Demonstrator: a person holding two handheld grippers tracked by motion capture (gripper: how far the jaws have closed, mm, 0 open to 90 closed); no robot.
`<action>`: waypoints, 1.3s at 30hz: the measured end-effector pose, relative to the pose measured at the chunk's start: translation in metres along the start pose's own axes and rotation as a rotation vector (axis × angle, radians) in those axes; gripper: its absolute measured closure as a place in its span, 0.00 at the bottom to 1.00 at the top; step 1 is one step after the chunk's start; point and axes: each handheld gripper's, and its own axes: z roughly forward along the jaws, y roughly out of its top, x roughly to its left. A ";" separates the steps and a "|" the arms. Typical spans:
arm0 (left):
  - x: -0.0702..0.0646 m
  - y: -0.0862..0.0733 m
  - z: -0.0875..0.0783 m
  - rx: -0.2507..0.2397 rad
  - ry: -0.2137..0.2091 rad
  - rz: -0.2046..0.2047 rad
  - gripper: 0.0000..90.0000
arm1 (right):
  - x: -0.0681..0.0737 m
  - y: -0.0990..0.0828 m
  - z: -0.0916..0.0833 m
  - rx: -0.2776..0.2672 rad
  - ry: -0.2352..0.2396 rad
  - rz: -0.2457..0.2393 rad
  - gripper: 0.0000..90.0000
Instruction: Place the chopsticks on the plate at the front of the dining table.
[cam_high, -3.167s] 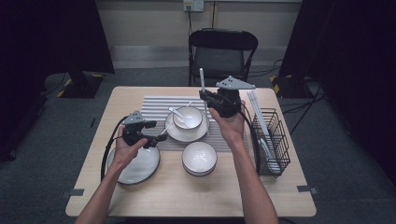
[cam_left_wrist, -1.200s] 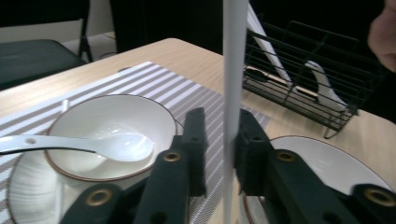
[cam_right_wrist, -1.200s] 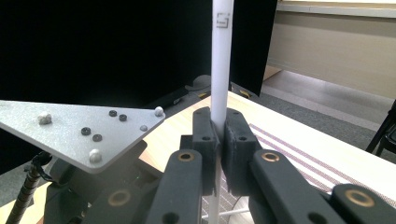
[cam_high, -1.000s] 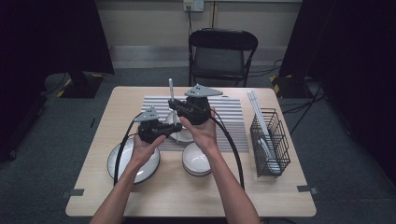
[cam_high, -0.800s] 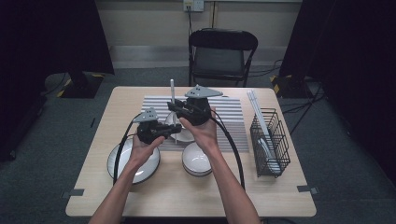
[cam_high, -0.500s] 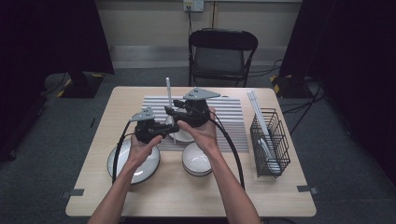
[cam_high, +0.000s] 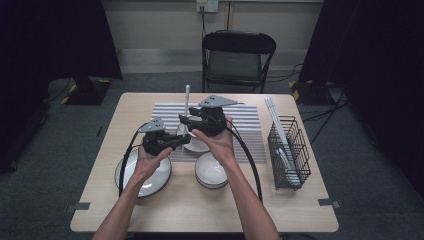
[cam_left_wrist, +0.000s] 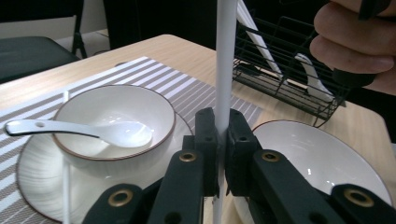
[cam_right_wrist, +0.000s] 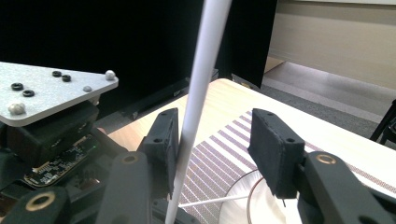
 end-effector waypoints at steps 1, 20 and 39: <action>0.000 0.000 0.000 0.000 0.003 0.001 0.95 | 0.000 0.000 0.000 -0.001 -0.001 0.000 0.59; 0.004 0.002 -0.012 -0.005 0.017 0.003 0.95 | -0.009 -0.004 -0.001 0.003 -0.027 0.012 0.57; 0.007 0.000 -0.021 -0.016 0.023 0.000 0.95 | -0.012 -0.010 0.002 0.014 -0.045 0.026 0.50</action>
